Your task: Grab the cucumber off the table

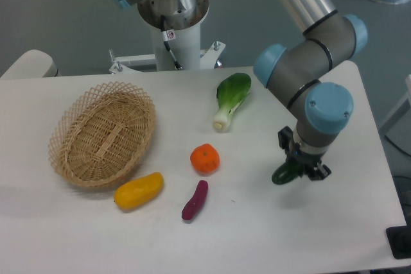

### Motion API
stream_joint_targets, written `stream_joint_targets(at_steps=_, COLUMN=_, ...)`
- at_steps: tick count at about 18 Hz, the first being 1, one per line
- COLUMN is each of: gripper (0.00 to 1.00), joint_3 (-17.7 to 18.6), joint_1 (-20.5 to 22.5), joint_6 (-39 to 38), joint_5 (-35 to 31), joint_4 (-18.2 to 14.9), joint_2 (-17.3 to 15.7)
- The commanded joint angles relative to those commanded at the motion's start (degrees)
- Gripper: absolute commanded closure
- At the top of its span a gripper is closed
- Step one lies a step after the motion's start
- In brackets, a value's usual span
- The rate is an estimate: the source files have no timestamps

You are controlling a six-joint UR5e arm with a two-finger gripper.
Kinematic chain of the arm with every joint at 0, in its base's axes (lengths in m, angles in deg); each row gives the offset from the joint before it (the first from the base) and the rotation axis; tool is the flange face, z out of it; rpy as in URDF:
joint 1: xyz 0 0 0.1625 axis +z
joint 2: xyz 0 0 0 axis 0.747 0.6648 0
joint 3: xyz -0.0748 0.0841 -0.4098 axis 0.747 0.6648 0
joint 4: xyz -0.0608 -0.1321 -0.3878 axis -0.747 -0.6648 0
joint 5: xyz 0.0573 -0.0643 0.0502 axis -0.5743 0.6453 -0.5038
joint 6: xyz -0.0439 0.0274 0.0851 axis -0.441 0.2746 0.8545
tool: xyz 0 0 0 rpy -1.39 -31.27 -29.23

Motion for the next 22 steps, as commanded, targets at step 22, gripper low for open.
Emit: stream_joint_targets(at_steps=22, gripper=0.89, joint_3=-8.6, joint_1=-2.4, joint_6=-4.2, joint_5=-0.5, joint_4=-2.8, joint_2=6.3)
